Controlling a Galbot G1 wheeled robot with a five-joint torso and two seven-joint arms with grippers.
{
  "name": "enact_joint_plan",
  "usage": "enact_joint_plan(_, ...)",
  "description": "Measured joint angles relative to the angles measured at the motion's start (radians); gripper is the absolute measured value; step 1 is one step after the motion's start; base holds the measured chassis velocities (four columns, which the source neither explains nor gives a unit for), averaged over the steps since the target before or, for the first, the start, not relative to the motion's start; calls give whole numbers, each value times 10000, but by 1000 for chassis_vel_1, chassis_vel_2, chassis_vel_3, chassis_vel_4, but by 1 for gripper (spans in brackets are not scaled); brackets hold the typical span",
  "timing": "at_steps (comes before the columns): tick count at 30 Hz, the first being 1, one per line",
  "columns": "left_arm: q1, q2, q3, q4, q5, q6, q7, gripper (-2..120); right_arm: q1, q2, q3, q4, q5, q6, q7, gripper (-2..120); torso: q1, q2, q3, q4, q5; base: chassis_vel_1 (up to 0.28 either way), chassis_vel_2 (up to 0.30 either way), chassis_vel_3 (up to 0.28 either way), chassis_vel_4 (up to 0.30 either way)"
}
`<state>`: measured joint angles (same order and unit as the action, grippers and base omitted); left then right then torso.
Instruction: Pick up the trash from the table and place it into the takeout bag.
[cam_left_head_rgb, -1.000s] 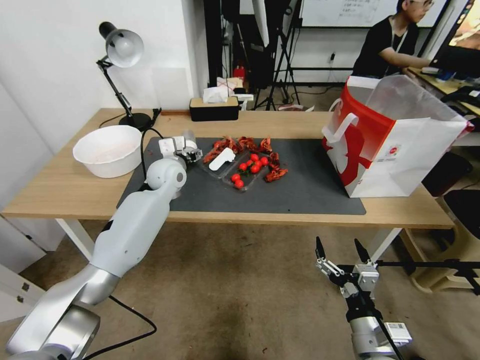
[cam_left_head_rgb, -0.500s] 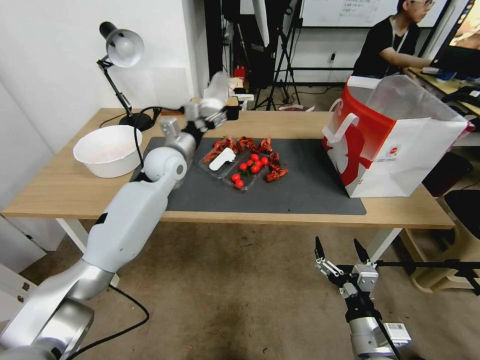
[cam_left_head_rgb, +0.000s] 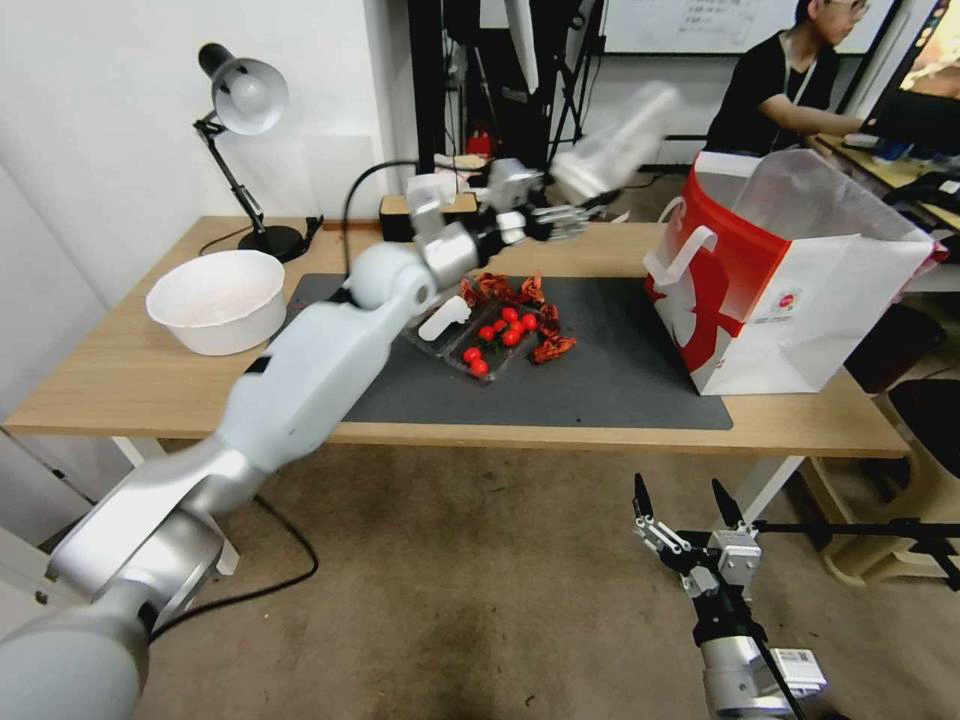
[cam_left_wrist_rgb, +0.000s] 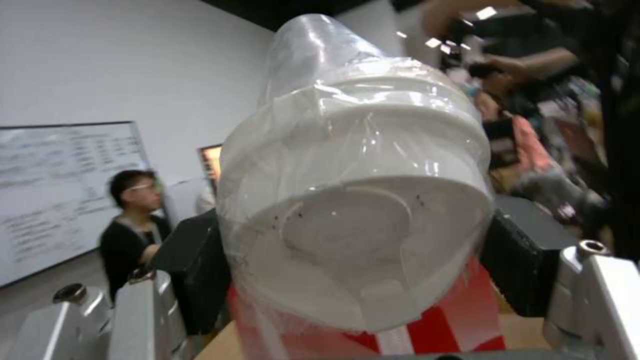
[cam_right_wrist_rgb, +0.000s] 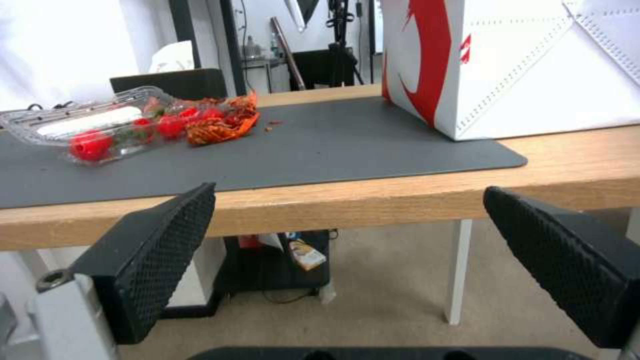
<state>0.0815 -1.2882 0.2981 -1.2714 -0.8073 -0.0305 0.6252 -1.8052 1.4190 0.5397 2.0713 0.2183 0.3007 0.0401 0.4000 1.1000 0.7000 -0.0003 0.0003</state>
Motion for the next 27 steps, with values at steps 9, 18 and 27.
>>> enact_joint_plan(9,-1836,-1315,1262,1929,1422,-49,833,74,-17,79,22,36,-5,21,-2,100,0,0,0,0,0,0,0,0,0)
enact_joint_plan(18,-2778,-1950,1612,2596,3227,62,-109,74,-52,88,54,52,-2,75,-2,100,0,0,0,3,-3,0,0,0,0)
enact_joint_plan(27,-3521,-2430,1979,3109,5435,-677,-322,74,-51,96,46,94,8,87,-1,100,0,0,-1,3,-2,0,0,0,0)
